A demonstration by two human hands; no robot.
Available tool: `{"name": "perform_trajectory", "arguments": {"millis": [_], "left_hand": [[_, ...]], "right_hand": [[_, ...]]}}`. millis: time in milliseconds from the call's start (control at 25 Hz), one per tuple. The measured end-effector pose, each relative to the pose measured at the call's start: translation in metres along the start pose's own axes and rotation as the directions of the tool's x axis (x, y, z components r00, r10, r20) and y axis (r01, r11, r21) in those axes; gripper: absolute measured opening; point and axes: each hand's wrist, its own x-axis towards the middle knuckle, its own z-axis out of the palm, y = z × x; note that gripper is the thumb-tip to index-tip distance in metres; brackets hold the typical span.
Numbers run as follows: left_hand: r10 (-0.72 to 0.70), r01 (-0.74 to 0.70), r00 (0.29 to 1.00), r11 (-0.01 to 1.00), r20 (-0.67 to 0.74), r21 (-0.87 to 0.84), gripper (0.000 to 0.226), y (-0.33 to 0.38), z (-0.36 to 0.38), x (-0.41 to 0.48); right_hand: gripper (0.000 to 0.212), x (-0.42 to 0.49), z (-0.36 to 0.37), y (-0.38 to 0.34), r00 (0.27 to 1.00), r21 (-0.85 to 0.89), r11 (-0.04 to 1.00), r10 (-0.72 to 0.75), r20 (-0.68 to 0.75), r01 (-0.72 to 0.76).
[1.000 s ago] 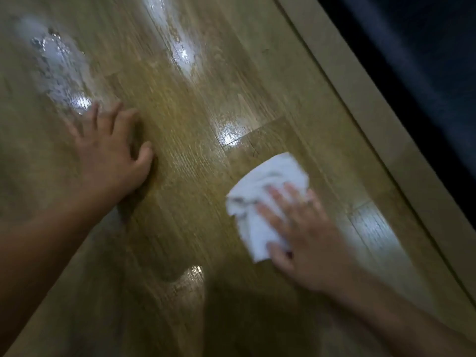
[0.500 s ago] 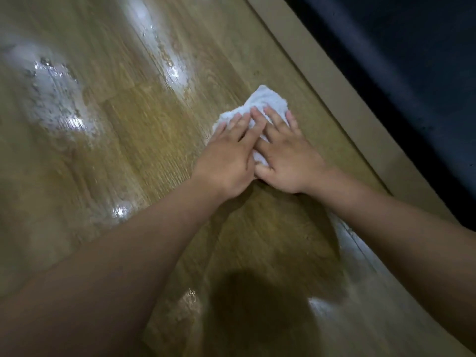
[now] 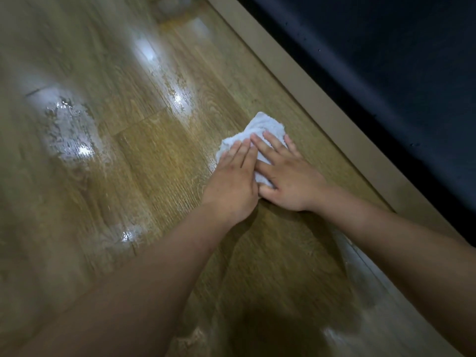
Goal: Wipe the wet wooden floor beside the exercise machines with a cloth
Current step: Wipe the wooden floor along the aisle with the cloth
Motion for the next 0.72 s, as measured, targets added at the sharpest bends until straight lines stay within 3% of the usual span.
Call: {"name": "perform_trajectory", "arguments": {"millis": [280,440,560,720], "left_hand": [[0.026,-0.026,1.000,0.999,0.000,0.020,0.066,-0.004,0.003,-0.018],[0.041,-0.041,0.999,0.999,0.031,-0.014,0.083,-0.005,0.007,-0.029],[0.048,-0.048,0.998,0.999,0.042,0.014,0.098,-0.001,0.014,-0.042],[0.060,-0.063,0.990,0.998,-0.125,-0.018,0.075,0.003,0.023,-0.059]], "right_hand": [[0.071,-0.029,0.005,0.022,0.993,0.048,0.992,-0.114,-0.010,0.115],[0.053,-0.049,0.014,0.028,0.983,0.139,0.981,-0.112,-0.147,0.133],[0.045,-0.051,0.017,0.023,0.959,0.087,0.984,-0.130,-0.250,0.156],[0.038,-0.056,0.012,0.010,0.939,0.090,0.987,-0.095,-0.331,0.131]]}}
